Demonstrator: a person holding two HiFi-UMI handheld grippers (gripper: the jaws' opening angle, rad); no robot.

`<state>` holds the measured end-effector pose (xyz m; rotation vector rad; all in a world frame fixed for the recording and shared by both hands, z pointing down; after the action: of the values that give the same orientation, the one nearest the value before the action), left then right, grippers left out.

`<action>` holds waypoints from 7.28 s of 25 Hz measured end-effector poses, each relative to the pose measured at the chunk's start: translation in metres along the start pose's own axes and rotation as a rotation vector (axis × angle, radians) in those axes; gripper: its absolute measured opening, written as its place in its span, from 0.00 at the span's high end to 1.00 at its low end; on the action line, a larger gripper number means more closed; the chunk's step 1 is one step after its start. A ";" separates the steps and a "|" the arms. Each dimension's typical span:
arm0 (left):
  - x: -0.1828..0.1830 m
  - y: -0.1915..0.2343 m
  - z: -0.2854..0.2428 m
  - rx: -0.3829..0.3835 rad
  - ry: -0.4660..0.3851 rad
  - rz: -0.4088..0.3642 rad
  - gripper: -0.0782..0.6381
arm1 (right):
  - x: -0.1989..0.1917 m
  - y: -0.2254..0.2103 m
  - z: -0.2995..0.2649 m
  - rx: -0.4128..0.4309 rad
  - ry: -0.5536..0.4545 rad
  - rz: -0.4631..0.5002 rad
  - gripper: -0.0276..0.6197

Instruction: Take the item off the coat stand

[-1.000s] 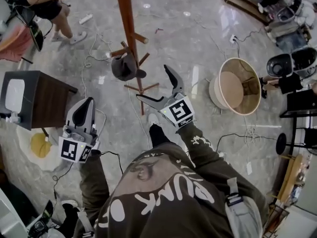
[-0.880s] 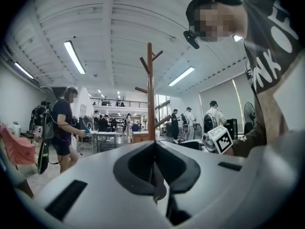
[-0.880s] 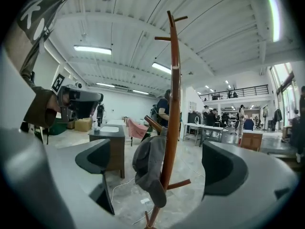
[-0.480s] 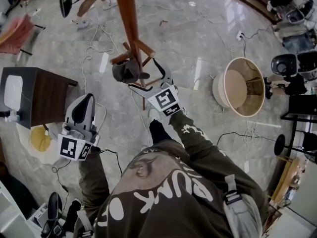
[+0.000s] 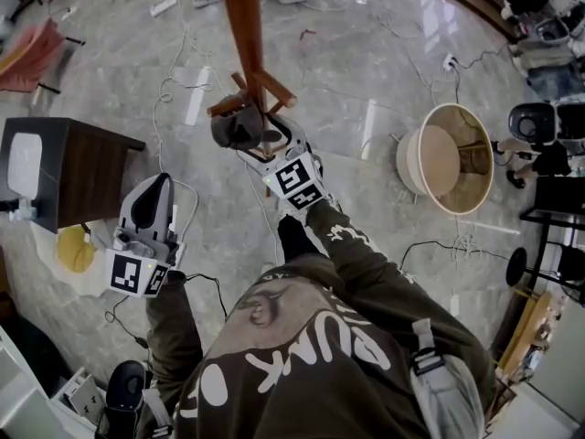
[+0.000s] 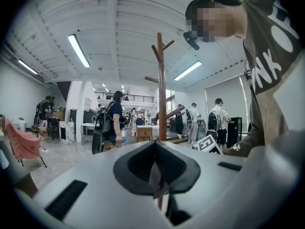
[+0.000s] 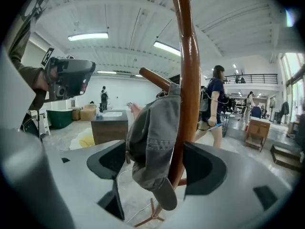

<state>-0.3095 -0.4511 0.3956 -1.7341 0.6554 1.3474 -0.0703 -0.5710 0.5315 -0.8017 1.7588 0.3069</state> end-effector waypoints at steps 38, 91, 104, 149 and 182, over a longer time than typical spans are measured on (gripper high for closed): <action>0.008 -0.018 0.048 0.042 0.004 -0.015 0.89 | 0.039 0.031 0.004 -0.009 -0.066 0.074 0.92; 0.074 -0.197 0.270 -0.119 -0.228 -0.055 0.89 | -0.044 0.262 0.379 -0.277 -0.166 0.195 0.92; 0.113 -0.342 0.364 -0.087 -0.206 -0.111 0.89 | -0.119 0.321 0.509 -0.220 -0.202 0.194 0.92; 0.131 -0.454 0.663 -0.113 -0.231 -0.101 0.89 | -0.223 0.603 0.659 -0.246 -0.170 0.179 0.92; 0.162 -0.503 0.666 -0.089 -0.243 -0.136 0.89 | -0.226 0.595 0.699 -0.226 -0.226 0.194 0.92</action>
<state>-0.2084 0.3908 0.3292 -1.6183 0.3405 1.4793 0.0950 0.3490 0.3898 -0.7245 1.6072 0.7090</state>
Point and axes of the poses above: the fingertips, and each gripper's own axes: z backward along the fingers, y to its left, x out of its top, the point moved 10 cm from there along z, backward along the fingers, and after that the axes turned 15 degrees about -z, right-handed, at the moved point
